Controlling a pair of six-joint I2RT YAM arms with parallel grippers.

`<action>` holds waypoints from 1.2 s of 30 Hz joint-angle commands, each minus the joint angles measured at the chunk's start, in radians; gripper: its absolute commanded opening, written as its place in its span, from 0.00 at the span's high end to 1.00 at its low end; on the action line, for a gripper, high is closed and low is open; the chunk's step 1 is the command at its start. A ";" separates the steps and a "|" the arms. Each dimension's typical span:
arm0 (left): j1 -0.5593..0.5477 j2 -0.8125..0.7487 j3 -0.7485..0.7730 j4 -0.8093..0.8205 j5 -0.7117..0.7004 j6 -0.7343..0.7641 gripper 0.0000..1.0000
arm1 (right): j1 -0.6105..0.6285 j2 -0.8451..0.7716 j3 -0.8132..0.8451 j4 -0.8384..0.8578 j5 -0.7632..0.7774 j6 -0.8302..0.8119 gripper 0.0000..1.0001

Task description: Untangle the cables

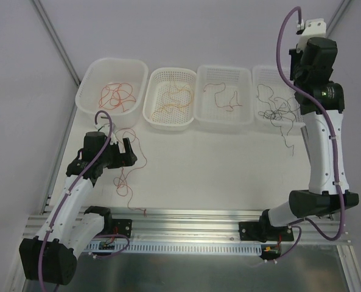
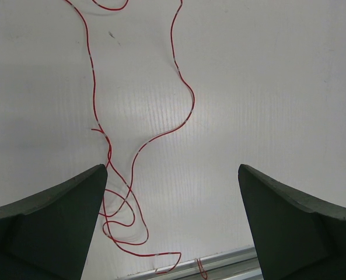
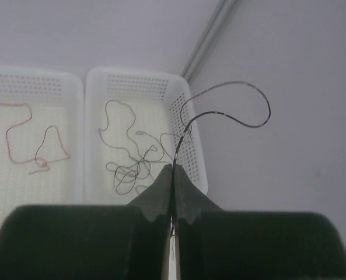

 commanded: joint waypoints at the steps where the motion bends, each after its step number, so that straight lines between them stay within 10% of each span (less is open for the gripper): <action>1: -0.003 0.012 -0.010 0.022 -0.008 -0.002 0.04 | -0.061 0.088 0.058 0.145 0.045 0.017 0.99; 14: -0.003 0.061 -0.013 0.022 -0.023 0.003 0.03 | -0.233 0.550 0.184 0.212 -0.168 0.175 0.99; 20: -0.003 0.078 -0.012 0.022 -0.014 0.006 0.04 | -0.271 0.633 0.150 0.147 -0.179 0.289 0.82; 25: -0.003 0.067 -0.012 0.022 -0.009 0.006 0.04 | -0.276 0.526 0.087 0.112 -0.242 0.290 0.23; 36: -0.003 0.015 -0.010 0.022 0.021 0.003 0.04 | -0.270 0.084 -0.484 0.191 -0.471 0.272 0.15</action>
